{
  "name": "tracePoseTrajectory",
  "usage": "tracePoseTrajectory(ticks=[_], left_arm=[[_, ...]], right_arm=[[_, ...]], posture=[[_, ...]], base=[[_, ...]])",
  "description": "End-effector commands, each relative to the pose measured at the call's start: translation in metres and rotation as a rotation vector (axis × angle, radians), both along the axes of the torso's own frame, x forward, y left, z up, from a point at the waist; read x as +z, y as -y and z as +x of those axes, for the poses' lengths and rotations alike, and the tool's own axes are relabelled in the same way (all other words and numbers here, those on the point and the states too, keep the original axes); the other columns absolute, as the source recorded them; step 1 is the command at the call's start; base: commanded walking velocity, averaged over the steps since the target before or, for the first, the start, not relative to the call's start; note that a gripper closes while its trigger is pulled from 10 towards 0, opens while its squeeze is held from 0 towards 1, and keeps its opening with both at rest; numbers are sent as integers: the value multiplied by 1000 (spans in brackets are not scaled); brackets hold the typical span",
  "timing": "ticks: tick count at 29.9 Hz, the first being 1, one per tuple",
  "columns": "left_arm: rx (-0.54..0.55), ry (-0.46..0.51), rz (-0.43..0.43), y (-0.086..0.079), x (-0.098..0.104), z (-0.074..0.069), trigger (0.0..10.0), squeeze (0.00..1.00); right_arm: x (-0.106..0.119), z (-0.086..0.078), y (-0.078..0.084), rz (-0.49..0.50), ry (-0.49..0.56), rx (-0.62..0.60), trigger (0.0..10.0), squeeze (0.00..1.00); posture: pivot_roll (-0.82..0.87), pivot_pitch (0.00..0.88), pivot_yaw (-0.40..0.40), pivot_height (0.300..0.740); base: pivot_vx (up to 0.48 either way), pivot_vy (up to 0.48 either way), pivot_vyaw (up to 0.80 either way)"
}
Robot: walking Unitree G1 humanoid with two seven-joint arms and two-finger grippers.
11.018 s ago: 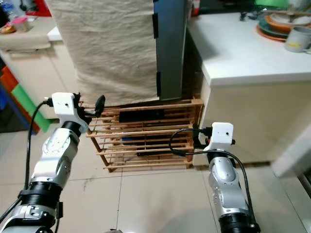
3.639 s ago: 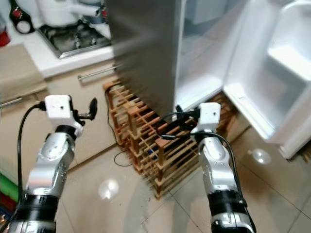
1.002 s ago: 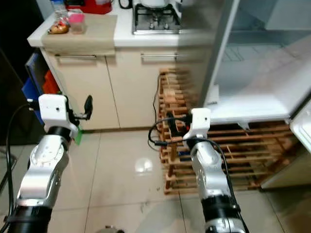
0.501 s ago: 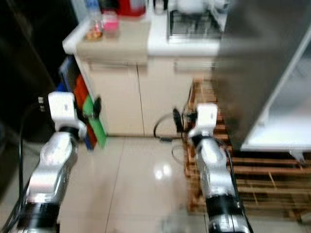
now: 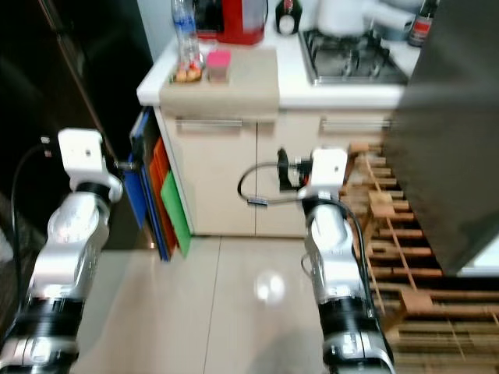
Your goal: Restocking fridge
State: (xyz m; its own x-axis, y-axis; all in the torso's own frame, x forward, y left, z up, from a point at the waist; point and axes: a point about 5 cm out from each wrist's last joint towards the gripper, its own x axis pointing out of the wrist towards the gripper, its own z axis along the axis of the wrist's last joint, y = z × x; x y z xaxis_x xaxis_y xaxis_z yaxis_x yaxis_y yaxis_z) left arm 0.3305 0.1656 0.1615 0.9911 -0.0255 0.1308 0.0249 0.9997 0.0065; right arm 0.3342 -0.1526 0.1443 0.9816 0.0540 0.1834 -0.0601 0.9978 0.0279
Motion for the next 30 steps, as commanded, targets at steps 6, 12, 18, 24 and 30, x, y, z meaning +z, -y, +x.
tracePoseTrajectory(ticks=[6, 12, 18, 24, 30], left_arm=[[-98, -46, 31, 13, -8, 2, 10000, 0], [-47, -93, 70, 1, -21, -11, 10000, 0], [-30, -188, 21, -20, -50, -62, 10000, 0], [-46, -87, 17, -8, -30, -71, 10000, 0], [-45, -40, 47, -2, -16, -56, 10000, 0]], right_arm=[[3, 4, -7, -30, -9, 19, 10000, 0], [-2, 0, -9, -45, -25, 37, 10000, 0], [-29, -35, 6, -73, -115, 34, 10000, 0], [-48, -57, 23, -80, -199, 31, 10000, 0], [-36, -45, 12, -15, -153, 52, 10000, 0]], posture=[[-45, 0, 49, 740], [-47, 0, 52, 740], [-32, 0, 13, 740], [-26, 0, -19, 740], [-34, 0, -4, 740]], base=[[470, 0, -400], [70, 0, -133], [0, 0, 0], [0, 0, 0], [400, 0, 445]])
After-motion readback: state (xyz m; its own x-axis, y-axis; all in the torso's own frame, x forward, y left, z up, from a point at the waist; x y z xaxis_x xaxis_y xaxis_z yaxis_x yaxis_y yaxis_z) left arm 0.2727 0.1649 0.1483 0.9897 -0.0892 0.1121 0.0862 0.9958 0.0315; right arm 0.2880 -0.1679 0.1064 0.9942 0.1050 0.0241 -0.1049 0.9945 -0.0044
